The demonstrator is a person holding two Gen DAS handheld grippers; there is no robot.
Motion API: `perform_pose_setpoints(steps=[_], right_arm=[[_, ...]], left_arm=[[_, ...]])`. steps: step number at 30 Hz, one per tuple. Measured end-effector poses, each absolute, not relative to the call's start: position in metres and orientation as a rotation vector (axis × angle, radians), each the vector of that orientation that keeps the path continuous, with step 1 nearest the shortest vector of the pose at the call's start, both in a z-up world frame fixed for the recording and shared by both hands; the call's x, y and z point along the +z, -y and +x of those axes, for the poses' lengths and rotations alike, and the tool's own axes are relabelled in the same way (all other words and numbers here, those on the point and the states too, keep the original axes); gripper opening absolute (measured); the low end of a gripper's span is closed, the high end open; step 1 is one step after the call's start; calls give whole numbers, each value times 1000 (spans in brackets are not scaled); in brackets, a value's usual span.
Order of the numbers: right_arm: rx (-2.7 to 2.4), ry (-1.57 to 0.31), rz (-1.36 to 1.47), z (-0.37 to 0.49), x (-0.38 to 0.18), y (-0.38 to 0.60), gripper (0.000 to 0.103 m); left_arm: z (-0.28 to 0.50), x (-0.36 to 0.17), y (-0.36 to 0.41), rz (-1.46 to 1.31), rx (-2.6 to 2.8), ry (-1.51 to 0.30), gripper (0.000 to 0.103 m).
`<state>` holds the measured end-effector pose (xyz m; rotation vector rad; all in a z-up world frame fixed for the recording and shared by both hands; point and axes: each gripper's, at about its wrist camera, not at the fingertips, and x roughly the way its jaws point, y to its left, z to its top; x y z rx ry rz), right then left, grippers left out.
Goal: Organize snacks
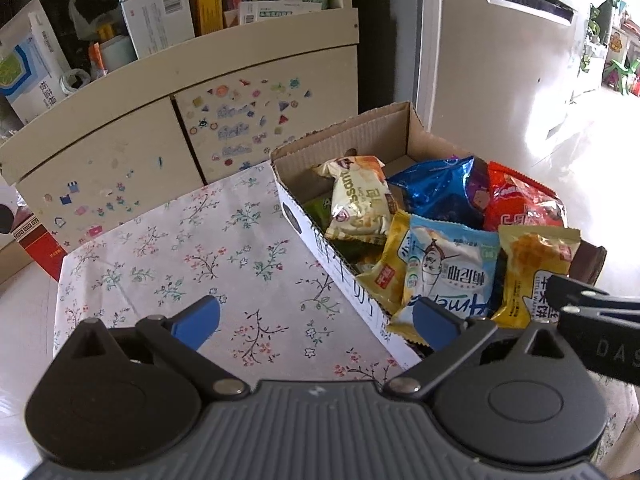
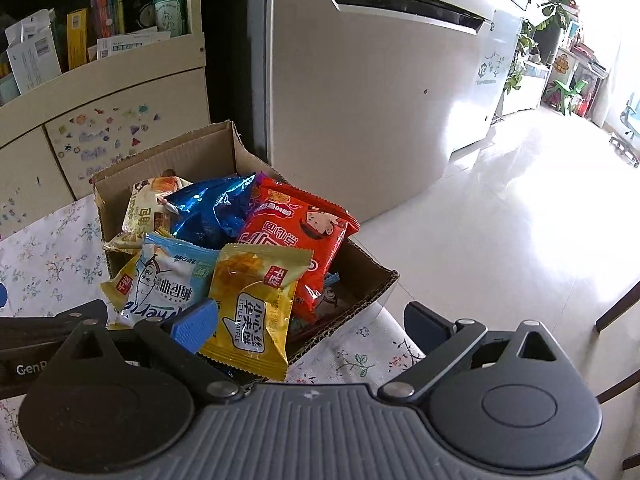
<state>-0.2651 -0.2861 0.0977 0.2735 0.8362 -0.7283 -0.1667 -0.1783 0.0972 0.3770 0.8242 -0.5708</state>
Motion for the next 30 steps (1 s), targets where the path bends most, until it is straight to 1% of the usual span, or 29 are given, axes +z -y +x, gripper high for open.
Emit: perform_pose_setpoints(steps=[30], right_arm=[[-733, -842, 269, -261, 96, 285, 102]], left_arm=[[-165, 96, 180, 390, -550, -803, 102]])
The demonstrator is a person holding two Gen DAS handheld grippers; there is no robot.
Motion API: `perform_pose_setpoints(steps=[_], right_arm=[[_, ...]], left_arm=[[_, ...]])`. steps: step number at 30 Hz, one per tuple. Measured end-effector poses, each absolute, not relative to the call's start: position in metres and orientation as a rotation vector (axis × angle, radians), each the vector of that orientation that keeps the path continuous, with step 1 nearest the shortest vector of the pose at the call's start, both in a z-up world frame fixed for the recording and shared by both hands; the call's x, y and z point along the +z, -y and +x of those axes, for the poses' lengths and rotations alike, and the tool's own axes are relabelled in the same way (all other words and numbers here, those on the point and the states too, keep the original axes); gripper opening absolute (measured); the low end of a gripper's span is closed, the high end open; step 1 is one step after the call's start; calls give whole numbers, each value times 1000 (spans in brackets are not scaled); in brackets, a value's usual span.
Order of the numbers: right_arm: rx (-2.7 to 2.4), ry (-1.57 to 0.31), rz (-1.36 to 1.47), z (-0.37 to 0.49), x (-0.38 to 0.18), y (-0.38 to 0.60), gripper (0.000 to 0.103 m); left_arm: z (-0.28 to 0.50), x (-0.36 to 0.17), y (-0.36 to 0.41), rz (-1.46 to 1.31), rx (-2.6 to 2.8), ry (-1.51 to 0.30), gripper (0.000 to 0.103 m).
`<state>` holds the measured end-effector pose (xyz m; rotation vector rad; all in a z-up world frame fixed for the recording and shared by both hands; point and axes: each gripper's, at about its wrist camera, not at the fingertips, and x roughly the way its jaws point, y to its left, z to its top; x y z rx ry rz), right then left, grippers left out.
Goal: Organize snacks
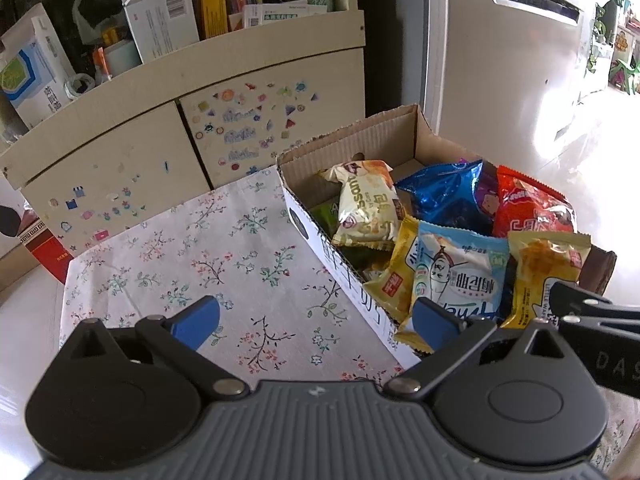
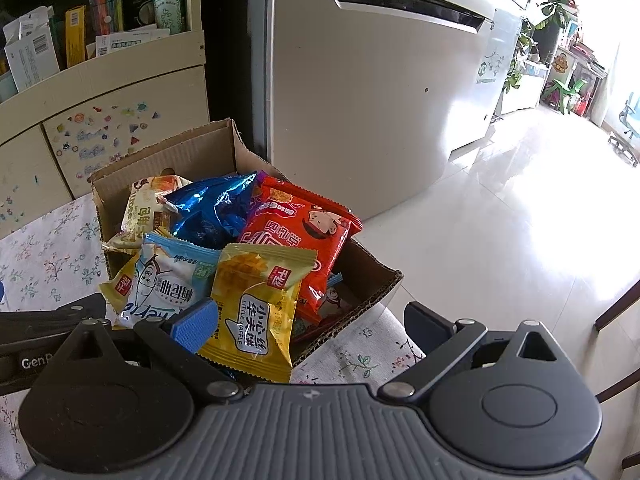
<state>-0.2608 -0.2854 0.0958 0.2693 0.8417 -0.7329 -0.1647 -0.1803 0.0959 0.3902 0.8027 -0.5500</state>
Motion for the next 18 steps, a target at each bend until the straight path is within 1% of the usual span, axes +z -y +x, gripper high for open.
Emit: perform_pose_setpoints(steps=[18], right_arm=[[-730, -830, 240, -266, 107, 274, 102]], left_arm=[[-169, 104, 169, 375, -562, -799, 102]])
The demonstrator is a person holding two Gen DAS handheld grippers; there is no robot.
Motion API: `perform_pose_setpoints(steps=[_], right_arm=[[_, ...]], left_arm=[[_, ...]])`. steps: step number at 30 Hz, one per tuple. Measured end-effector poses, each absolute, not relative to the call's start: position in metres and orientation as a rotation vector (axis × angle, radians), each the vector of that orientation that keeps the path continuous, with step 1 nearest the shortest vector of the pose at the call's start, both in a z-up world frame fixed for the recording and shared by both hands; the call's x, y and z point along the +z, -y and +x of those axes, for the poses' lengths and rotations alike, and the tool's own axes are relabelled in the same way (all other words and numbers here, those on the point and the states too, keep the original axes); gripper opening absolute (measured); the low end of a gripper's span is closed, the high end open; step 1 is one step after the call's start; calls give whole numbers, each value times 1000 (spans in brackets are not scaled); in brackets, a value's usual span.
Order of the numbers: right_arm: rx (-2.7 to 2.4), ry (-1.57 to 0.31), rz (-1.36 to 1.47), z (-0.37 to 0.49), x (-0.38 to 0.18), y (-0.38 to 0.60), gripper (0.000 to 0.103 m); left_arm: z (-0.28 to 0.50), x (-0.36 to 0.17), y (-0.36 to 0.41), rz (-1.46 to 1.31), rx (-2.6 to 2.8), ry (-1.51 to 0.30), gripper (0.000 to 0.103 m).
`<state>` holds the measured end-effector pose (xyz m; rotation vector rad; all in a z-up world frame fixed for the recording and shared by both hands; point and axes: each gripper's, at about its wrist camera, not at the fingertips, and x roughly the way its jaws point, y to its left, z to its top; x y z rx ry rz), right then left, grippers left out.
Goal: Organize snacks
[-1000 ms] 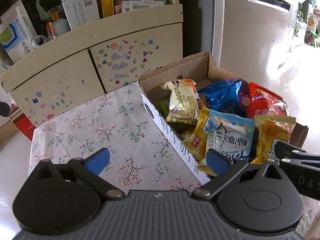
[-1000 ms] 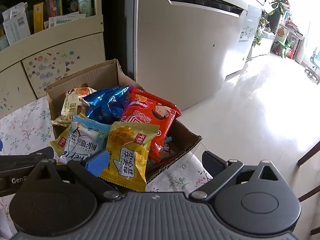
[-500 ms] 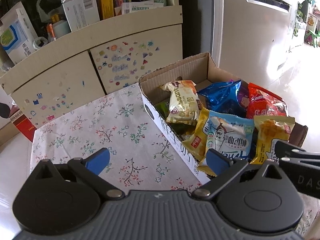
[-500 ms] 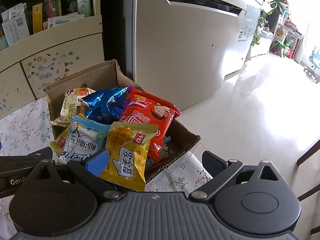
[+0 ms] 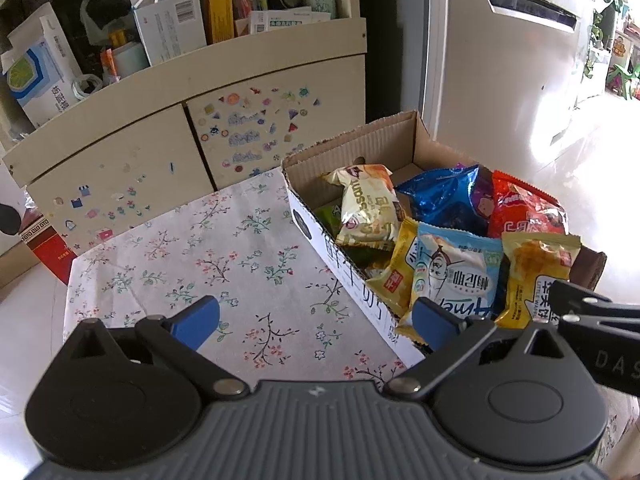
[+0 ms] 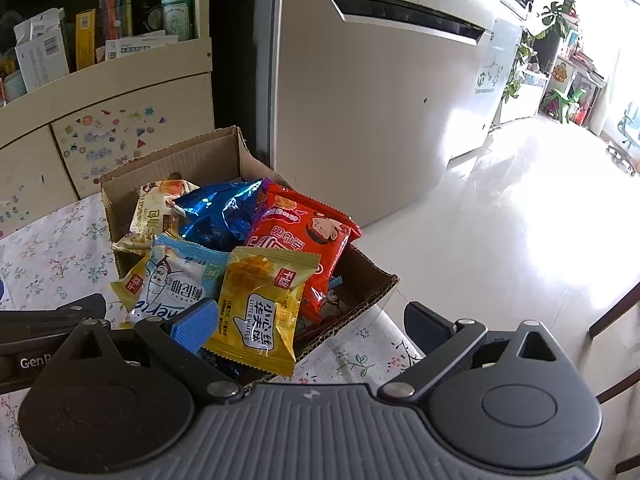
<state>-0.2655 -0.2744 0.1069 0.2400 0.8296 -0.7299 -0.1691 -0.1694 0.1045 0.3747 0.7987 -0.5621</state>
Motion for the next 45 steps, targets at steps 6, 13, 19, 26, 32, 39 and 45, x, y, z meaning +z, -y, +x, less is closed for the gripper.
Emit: perform_pose_setpoints(steps=[6, 13, 19, 26, 32, 39, 45], right_arm=[[-710, -828, 223, -266, 111, 266, 102], [-669, -833, 188, -261, 114, 246, 102], [-611, -843, 160, -254, 113, 222, 102], [-543, -864, 132, -243, 107, 191, 102], [-481, -880, 102, -235, 101, 165, 102], [-428, -916, 73, -224, 88, 137, 102], [-403, -938, 61, -218, 73, 117, 102]], left_arm=[[-171, 110, 159, 377, -555, -789, 102], [-171, 113, 136, 375, -517, -791, 102], [-170, 113, 107, 372, -468, -802, 102], [-168, 108, 71, 364, -401, -826, 102], [-166, 99, 36, 336, -347, -863, 102], [-163, 83, 3, 325, -289, -898, 102], [-162, 67, -18, 317, -246, -937, 102]])
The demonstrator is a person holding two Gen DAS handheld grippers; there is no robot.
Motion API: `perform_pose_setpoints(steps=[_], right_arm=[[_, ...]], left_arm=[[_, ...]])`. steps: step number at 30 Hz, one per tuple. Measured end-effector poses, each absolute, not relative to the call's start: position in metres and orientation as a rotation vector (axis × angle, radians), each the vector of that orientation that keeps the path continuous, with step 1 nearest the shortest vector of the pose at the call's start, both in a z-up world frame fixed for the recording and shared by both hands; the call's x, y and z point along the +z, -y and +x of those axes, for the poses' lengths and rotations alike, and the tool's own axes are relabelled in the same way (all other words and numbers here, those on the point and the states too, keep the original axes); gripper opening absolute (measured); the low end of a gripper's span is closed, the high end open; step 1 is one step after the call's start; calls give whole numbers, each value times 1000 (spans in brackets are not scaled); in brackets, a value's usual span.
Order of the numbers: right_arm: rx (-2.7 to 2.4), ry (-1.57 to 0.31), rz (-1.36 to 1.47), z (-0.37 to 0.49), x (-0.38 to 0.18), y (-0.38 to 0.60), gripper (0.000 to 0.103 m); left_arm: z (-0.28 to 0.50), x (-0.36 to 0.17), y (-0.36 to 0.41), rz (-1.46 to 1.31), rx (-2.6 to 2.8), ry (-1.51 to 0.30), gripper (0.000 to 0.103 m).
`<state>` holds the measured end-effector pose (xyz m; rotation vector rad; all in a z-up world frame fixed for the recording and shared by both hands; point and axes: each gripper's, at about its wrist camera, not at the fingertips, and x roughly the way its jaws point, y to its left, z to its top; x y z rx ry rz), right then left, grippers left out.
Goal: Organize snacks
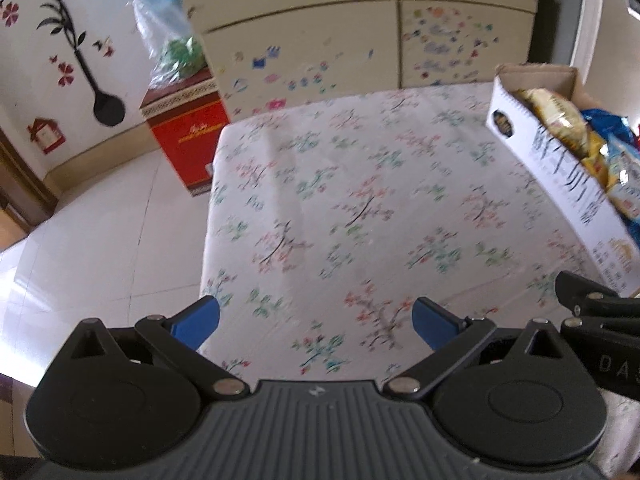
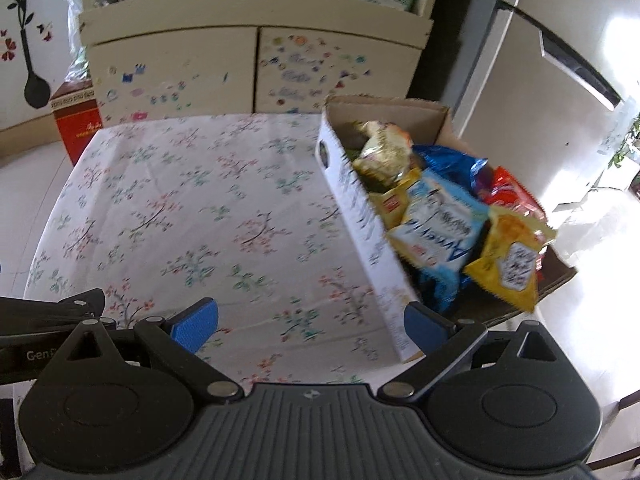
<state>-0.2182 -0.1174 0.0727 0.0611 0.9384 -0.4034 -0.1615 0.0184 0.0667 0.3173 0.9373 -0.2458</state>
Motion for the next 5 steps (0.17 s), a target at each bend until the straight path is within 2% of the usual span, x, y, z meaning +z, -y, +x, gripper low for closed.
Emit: perform_pose_setpoints(steps=[5], right_arm=[[-374, -948, 92, -213, 61, 110, 103]], left_arm=[[-156, 59, -34, 273, -224, -970, 102]])
